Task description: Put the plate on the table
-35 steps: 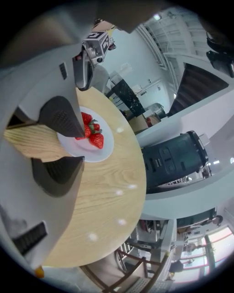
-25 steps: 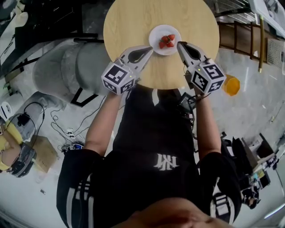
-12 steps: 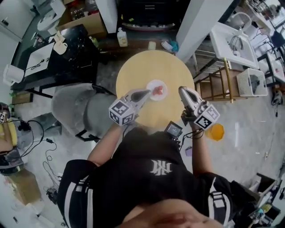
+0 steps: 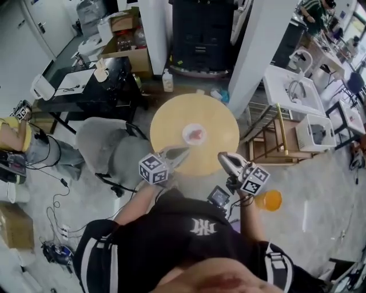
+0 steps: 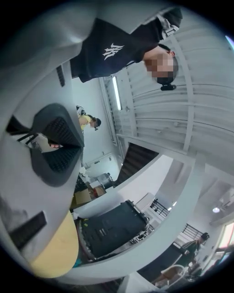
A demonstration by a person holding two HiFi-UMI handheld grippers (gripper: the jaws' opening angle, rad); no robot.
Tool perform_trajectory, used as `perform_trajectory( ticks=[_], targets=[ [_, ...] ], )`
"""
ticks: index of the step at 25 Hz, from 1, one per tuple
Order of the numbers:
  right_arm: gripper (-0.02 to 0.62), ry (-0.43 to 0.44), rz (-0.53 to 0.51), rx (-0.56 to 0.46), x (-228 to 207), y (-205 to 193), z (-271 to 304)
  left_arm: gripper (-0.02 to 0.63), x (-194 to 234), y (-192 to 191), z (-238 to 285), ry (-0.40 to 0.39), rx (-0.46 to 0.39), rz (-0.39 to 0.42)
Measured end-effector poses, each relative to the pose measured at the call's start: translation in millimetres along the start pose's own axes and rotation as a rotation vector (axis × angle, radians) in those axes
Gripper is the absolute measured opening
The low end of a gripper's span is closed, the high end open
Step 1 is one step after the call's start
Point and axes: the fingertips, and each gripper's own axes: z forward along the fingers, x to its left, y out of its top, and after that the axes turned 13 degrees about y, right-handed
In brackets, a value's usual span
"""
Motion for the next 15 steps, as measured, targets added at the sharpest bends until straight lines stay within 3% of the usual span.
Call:
perform_trajectory(
  ticks=[3,7,11,15],
  targets=[
    [0.002,-0.027,-0.005,0.055,26.5,-25.1,-19.2,0.012,-35.8,-10.6,-20.7,-0.002,-0.008,-0.027],
    [0.002,-0.047,0.049,0.029,48.6,-49.1,-36.3,0.012,-70.8,-16.5,-58.5,-0.007,-0.031,-0.063],
    [0.003,0.001,0.074,-0.002,78.9,-56.5,-37.2,0.012,-93.9,-31.9,-82.5,-0.012,0.009,0.002],
    [0.003,-0.057,0.057,-0.002,103.5,-63.6,-38.8,0.012,-104.6,-51.5,-88.7,-0.058,0.05,-0.027]
  ],
)
